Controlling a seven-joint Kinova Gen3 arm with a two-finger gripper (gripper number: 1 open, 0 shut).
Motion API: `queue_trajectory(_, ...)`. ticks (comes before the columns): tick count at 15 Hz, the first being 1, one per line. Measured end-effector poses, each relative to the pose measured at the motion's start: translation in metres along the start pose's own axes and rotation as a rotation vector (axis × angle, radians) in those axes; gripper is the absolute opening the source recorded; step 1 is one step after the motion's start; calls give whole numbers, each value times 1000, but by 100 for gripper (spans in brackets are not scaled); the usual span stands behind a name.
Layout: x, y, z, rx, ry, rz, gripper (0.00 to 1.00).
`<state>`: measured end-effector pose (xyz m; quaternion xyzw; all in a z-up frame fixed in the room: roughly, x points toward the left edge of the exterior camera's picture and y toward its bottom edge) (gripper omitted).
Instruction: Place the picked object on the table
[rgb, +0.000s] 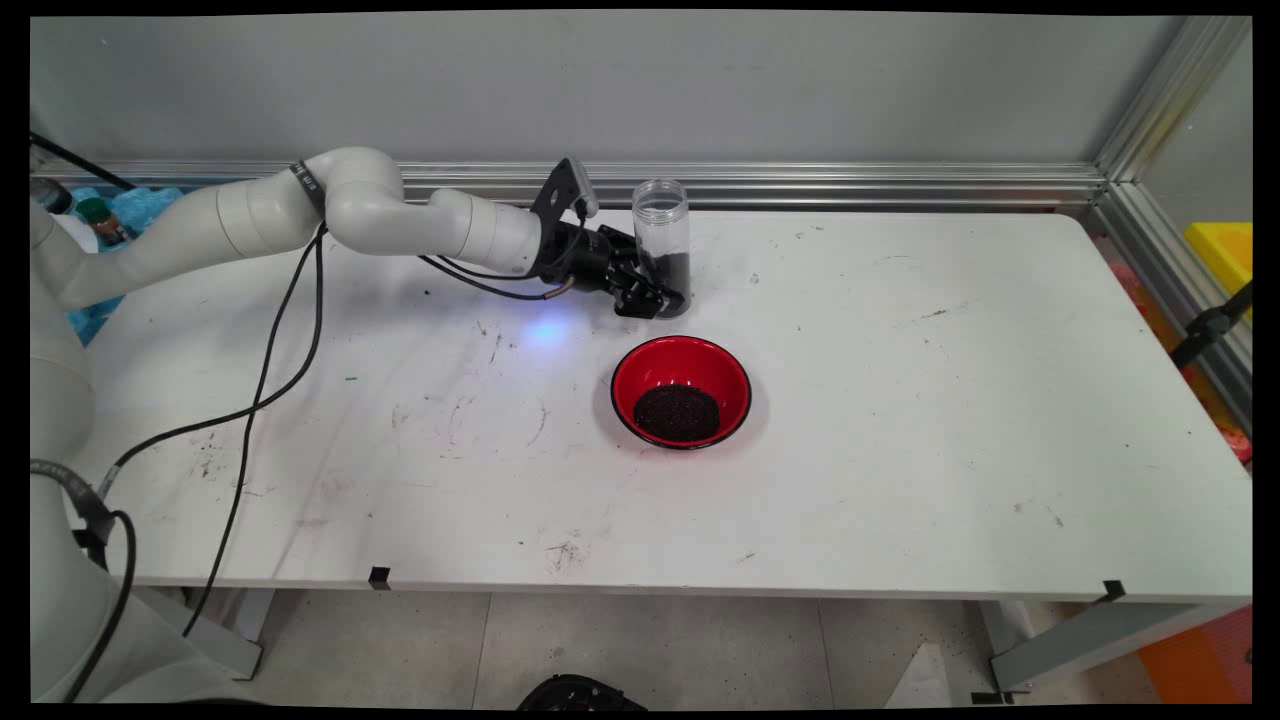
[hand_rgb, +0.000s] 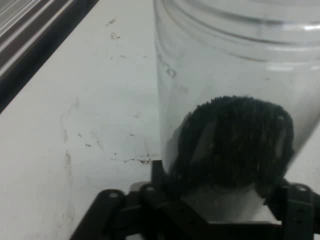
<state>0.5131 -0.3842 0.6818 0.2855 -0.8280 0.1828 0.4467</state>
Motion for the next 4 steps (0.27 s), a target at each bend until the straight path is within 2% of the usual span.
queue_trajectory(1, -1, 0, 0, 0, 0, 1, 100)
queue_trajectory(4, -2, 1, 1, -3, -2, 4, 100)
